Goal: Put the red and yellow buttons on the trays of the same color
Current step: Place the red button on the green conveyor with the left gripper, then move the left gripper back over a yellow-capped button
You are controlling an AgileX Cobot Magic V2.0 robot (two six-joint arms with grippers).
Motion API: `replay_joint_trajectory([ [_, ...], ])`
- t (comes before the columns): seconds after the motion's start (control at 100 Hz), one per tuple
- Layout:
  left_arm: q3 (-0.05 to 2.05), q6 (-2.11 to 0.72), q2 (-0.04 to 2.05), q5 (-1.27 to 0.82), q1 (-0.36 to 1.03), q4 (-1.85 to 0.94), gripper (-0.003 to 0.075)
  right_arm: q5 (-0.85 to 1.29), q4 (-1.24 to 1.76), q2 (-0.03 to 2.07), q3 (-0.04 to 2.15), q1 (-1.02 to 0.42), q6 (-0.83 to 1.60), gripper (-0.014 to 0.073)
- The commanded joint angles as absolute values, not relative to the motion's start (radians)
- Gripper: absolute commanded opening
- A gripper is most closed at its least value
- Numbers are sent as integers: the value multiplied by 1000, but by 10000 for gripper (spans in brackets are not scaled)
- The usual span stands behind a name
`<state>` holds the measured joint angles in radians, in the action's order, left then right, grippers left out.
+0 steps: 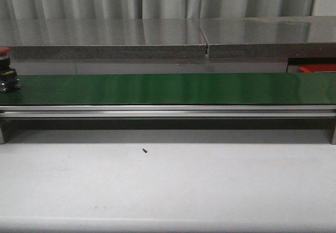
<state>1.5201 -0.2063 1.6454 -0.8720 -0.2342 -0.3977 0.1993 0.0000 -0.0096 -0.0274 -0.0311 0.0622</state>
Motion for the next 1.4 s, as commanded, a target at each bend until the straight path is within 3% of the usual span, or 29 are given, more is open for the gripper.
replay_joint_trajectory([
  [0.0, 1526, -201, 1563, -838, -270, -415, 640, 123, -11, -27, -27, -31, 65, -68],
  [0.22, 1428, -190, 1507, -876, -395, -353, 599, 123, -11, -27, -27, -31, 65, -68],
  [0.74, 1249, -177, 1501, -775, -632, -315, 599, 123, -11, -27, -27, -31, 65, -68],
  [1.39, 1259, -163, 1728, -715, -644, -278, 599, 123, -11, -27, -27, -31, 65, -68],
])
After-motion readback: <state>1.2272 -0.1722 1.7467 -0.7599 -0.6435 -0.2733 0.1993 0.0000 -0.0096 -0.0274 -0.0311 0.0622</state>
